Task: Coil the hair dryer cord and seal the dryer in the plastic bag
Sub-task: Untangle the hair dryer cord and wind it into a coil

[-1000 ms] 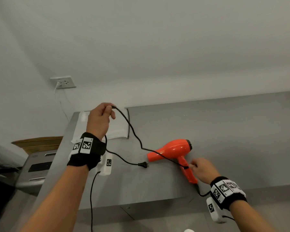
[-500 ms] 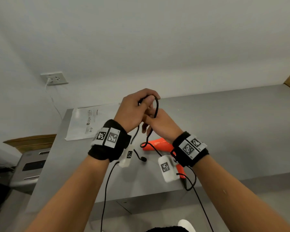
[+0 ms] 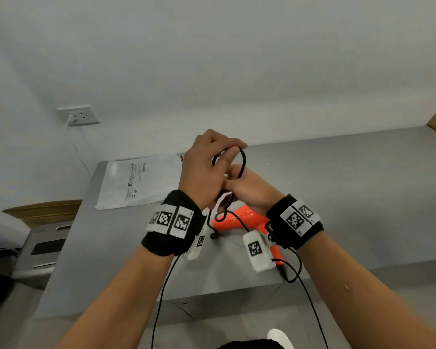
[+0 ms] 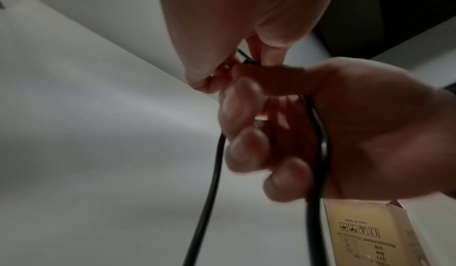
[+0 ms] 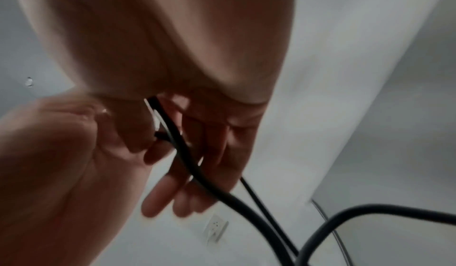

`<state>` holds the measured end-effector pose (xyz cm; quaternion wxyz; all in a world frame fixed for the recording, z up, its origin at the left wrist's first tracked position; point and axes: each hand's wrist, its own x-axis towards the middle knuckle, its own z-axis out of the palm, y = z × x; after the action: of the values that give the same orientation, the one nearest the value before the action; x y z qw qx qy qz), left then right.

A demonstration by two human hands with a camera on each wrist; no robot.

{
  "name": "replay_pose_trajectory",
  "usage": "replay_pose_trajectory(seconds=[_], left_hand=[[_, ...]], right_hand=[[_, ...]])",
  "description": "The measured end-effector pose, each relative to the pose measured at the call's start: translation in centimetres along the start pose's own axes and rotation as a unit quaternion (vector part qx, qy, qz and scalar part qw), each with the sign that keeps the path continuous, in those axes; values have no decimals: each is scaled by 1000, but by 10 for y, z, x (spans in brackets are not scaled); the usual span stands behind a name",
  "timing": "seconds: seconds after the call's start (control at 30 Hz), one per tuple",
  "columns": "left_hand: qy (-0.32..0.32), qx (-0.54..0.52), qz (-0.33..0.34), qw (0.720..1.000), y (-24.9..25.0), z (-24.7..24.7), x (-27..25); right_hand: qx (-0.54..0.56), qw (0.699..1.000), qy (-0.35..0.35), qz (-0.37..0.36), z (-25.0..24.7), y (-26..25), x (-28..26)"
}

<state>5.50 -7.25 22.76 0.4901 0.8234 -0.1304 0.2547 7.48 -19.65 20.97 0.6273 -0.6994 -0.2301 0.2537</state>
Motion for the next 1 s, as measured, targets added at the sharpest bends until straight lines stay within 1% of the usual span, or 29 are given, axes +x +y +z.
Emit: replay_pose_trajectory(seconds=[0.07,0.1,0.13,0.2,0.23,0.27,0.3,0.33,0.37,0.4,0.43,0.47,0.5,0.53,0.57,0.63,0.7,0.77,0.87,0.93,1.0], left_hand=[[48,25,8,999,3,2,-7],[85,22,-1,996,1,3,-12],[129,7,-25,991,-3,3,-18],[210,-42,-111,971,-17,4,-34],[224,-62,-161,959,-28,8,-43],[207,-67,-210,953,-40,13,-55],[158,-57,-251,953,-52,21,-68],[85,-37,-279,956,-63,29,-82],[-1,-12,-292,956,-74,40,-96],[-95,12,-290,952,-81,51,-110],[-191,32,-277,941,-85,64,-122],[-284,45,-259,922,-86,77,-133],[-364,57,-235,900,-87,91,-142],[-426,69,-211,877,-86,104,-149],[-470,76,-188,859,-85,117,-155],[-522,89,-162,832,-82,140,-162],[-553,129,-131,812,-85,160,-162],[-577,183,-83,792,-89,177,-161],[-583,219,-27,782,-95,200,-154],[-590,242,-17,770,-97,205,-150],[-587,265,-17,765,-94,207,-144]], right_hand=[[-22,996,70,-47,-6,-9,1],[-28,992,99,-70,-11,-14,1],[-29,988,123,-92,-18,-20,0],[-25,977,169,-128,-32,-27,-2],[-26,970,195,-146,-38,-28,-3],[-30,962,221,-161,-44,-28,-3],[-36,954,244,-169,-50,-25,-3],[-40,950,261,-168,-54,-20,-1],[-42,948,270,-160,-58,-15,2],[-46,949,275,-148,-62,-9,6],[-50,950,278,-133,-66,-2,10],[-53,951,282,-115,-69,4,15],[-57,951,286,-100,-72,10,19],[-64,952,289,-83,-75,17,23],[-73,952,290,-66,-79,25,27],[-91,953,287,-34,-84,40,32],[-123,951,284,-11,-88,52,35],[-167,947,273,3,-93,63,37],[-202,947,248,25,-104,77,38],[-229,947,217,55,-105,83,37],[-262,943,187,79,-108,87,37]])
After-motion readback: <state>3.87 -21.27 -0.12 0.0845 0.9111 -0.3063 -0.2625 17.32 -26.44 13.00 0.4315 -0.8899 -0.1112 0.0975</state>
